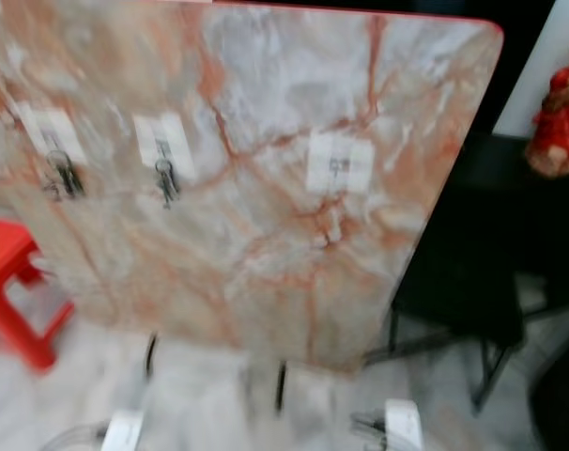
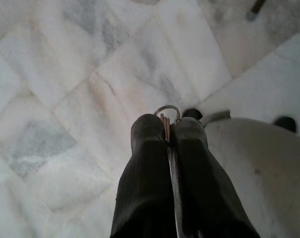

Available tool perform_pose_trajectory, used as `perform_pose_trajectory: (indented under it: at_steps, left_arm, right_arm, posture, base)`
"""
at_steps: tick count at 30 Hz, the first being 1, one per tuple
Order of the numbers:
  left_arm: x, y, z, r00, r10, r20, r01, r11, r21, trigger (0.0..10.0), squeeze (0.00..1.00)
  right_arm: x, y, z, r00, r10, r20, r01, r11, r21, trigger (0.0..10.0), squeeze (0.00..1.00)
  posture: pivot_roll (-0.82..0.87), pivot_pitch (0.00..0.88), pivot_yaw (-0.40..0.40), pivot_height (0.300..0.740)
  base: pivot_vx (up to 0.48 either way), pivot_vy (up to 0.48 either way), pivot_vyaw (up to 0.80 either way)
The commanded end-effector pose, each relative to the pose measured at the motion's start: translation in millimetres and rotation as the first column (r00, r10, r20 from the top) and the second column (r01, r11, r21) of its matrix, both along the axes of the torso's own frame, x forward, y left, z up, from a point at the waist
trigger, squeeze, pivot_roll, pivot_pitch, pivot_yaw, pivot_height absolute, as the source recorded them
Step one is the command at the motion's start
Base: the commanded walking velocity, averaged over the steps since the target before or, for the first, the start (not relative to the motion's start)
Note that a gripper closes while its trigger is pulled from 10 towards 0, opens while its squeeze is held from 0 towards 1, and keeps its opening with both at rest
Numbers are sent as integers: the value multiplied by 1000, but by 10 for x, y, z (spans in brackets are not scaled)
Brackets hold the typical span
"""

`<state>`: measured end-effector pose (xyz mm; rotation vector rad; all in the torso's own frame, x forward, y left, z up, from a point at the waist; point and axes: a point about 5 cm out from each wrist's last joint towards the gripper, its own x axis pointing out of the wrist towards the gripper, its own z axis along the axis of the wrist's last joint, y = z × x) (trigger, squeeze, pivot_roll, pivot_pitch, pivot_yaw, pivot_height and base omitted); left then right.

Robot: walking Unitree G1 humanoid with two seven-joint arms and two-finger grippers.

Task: Hang keys on a hook

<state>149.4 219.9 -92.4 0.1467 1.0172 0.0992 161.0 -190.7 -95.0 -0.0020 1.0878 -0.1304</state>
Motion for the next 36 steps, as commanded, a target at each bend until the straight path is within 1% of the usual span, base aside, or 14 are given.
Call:
perform_pose_trajectory:
  at_steps: [1, 14, 19, 21, 23, 26, 27, 30, 31, 32, 33, 34, 35, 36]
  left_arm:
    - [24, -53, -3, 1000, -27, -6, 27, 1000, -1, 10000, 0]
    - [15, -48, -6, 1000, -28, -8, 28, 1000, 3, 10000, 0]
    - [51, -21, 16, 1000, -16, 13, 16, 999, 41, 10000, 0]
    - [129, 3, 57, 999, -6, 50, 3, 999, 52, 10000, 0]
    - [151, 8, 69, 998, -9, 59, 5, 998, 57, 10000, 0]
    - [380, 69, 205, 986, -3, 167, -12, 996, 91, 10000, 0]
    - [512, 84, 293, 971, -16, 237, -10, 994, 106, 10000, 0]
    - [664, 81, 405, 946, -40, 321, 1, 993, 120, 10000, 0]
    - [664, 81, 405, 946, -40, 321, 1, 993, 120, 10000, 0]
    - [728, 77, 458, 932, -48, 359, 2, 992, 128, 10000, 0]
    - [823, 61, 541, 907, -56, 418, -1, 991, 134, 10000, 0]
    - [823, 61, 541, 907, -56, 418, -1, 991, 134, 10000, 0]
    - [884, 49, 598, 887, -60, 457, -4, 991, 137, 10000, 0]
    - [884, 49, 598, 887, -60, 457, -4, 991, 137, 10000, 0]
  right_arm:
    - [-20, -91, 4, 1000, -14, -8, 14, 1000, -19, 10000, 0]
    - [-19, -87, 4, 1000, -14, -7, 14, 1000, -18, 10000, 0]
    - [-20, -89, 4, 1000, -14, -7, 14, 1000, -17, 10000, 0]
    - [-20, -91, 4, 1000, -14, -8, 14, 1000, -17, 10000, 0]
    - [-22, -91, 3, 1000, -14, -8, 14, 1000, -17, 10000, 0]
    - [-24, -93, 3, 1000, -12, -8, 12, 1000, -18, 10000, 0]
    - [-25, -94, 3, 1000, -11, -9, 10, 1000, -18, 10000, 0]
    - [-28, -94, 2, 1000, -10, -10, 10, 1000, -18, 10000, 0]
    - [-28, -94, 2, 1000, -10, -10, 10, 1000, -18, 10000, 0]
    - [-29, -94, 1, 1000, -10, -10, 10, 1000, -18, 10000, 0]
    - [-29, -95, 1, 1000, -8, -10, 8, 1000, -18, 10000, 0]
    - [-29, -95, 1, 1000, -8, -10, 8, 1000, -18, 10000, 0]
    - [-29, -95, 2, 1000, -6, -10, 6, 1000, -19, 10000, 0]
    - [-29, -95, 2, 1000, -6, -10, 6, 1000, -19, 10000, 0]
  posture:
    - [1, 0, -19, 740]
    - [1, 0, -19, 740]
    - [-2, 0, -20, 740]
    - [-3, 0, -21, 740]
    - [-2, 0, -22, 740]
    - [-1, 0, -22, 740]
    - [-2, 0, -20, 740]
    - [-7, 0, -17, 740]
    - [-7, 0, -17, 740]
    - [-8, 0, -15, 740]
    - [-8, 0, -15, 740]
    - [-8, 0, -15, 740]
    - [-8, 0, -15, 740]
    - [-8, 0, -15, 740]
  base:
    - [0, -454, 0]
    - [0, -453, 0]
    - [0, -223, 0]
    - [0, 0, 0]
    - [0, 0, 0]
    - [0, 0, 0]
    - [0, 0, 0]
    - [0, 0, 0]
    - [0, 0, 0]
    - [0, 0, 0]
    - [0, 0, 0]
    - [0, 0, 0]
    - [0, 0, 0]
    - [0, 0, 0]
